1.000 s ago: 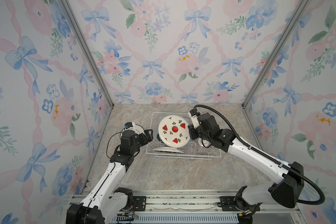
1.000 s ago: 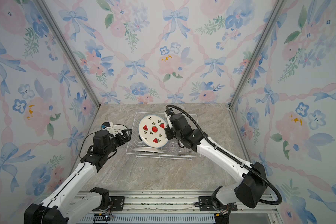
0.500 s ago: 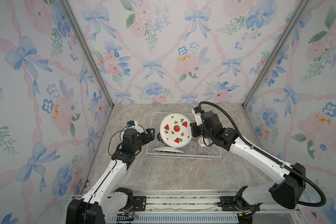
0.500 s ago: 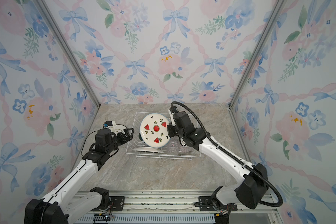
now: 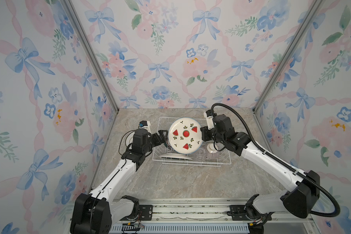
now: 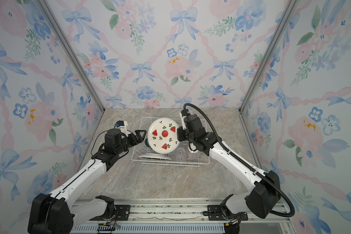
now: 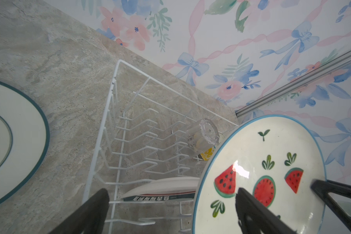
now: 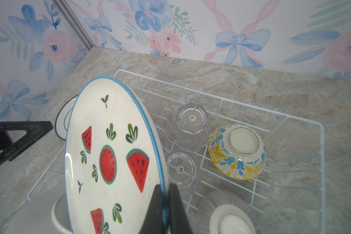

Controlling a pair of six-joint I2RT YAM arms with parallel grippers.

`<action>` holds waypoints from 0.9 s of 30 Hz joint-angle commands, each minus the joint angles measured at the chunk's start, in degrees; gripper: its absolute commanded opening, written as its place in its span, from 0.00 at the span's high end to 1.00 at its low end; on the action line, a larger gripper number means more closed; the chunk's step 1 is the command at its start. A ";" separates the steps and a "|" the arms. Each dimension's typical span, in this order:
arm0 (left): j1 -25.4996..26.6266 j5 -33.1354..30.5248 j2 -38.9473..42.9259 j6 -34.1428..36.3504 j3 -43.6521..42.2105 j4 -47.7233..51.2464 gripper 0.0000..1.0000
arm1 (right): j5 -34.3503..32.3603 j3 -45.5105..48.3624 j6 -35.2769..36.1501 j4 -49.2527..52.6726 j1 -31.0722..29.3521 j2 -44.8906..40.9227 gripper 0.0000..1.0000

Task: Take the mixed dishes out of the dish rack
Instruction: 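Lift the watermelon plate up out of the rack with the right gripper, then move the left gripper to the plate rim while the right holds it up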

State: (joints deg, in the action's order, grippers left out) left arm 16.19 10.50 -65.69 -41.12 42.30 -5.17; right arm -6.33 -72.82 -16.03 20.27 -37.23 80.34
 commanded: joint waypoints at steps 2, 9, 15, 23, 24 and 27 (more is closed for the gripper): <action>0.64 2.48 -0.88 -0.63 1.99 -2.98 0.02 | 1.17 -1.99 -3.01 -6.12 1.32 -0.12 1.00; 1.27 4.16 -1.77 -1.48 1.99 -4.79 0.02 | 3.99 -2.41 -5.87 -7.56 2.68 0.78 1.00; 1.49 5.63 -2.85 -2.10 1.81 -6.07 0.02 | 7.30 -2.59 -9.24 -8.64 4.33 1.41 1.00; 1.59 6.85 -3.83 -2.99 2.33 -7.20 0.02 | 11.68 -2.31 -13.65 -10.92 6.62 2.28 1.00; 1.71 7.06 -3.98 -3.15 2.38 -7.35 0.02 | 11.92 -2.29 -13.93 -11.16 6.71 2.43 1.00; 1.91 7.67 -4.49 -3.59 2.86 -7.81 0.02 | 12.86 -2.20 -15.18 -11.90 6.95 2.80 1.00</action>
State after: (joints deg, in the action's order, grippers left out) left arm 17.67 16.64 -69.52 -43.94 43.51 -11.16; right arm 3.44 -72.84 -27.31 16.19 -30.83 83.42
